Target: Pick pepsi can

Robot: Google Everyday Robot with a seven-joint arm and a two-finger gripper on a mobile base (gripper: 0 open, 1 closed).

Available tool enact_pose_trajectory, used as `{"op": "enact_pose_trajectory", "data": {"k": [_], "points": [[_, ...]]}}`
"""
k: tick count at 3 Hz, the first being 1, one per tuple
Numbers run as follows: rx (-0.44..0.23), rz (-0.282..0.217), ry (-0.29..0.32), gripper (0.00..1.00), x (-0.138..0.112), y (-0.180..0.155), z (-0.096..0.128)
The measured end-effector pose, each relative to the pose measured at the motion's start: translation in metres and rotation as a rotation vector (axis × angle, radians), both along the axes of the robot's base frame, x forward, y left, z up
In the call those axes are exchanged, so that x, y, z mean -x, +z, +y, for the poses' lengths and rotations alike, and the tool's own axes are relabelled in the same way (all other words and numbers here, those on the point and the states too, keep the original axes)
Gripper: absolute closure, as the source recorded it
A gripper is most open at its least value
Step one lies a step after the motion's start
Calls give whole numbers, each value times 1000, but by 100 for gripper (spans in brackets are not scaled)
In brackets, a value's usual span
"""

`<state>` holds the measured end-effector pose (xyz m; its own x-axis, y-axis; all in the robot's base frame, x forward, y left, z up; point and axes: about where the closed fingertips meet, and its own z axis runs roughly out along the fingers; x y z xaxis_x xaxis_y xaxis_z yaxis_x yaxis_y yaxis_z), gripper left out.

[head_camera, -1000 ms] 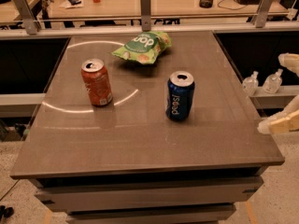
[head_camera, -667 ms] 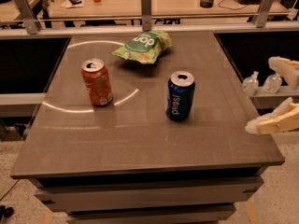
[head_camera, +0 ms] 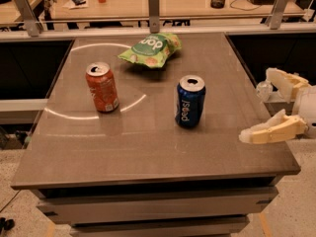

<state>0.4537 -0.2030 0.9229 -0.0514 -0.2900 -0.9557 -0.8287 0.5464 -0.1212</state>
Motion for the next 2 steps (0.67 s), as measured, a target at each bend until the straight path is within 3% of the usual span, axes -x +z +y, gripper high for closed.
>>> {"op": "enact_pose_trajectory", "data": {"k": [2], "points": [[-21, -3, 33, 0, -5, -10, 9]]}}
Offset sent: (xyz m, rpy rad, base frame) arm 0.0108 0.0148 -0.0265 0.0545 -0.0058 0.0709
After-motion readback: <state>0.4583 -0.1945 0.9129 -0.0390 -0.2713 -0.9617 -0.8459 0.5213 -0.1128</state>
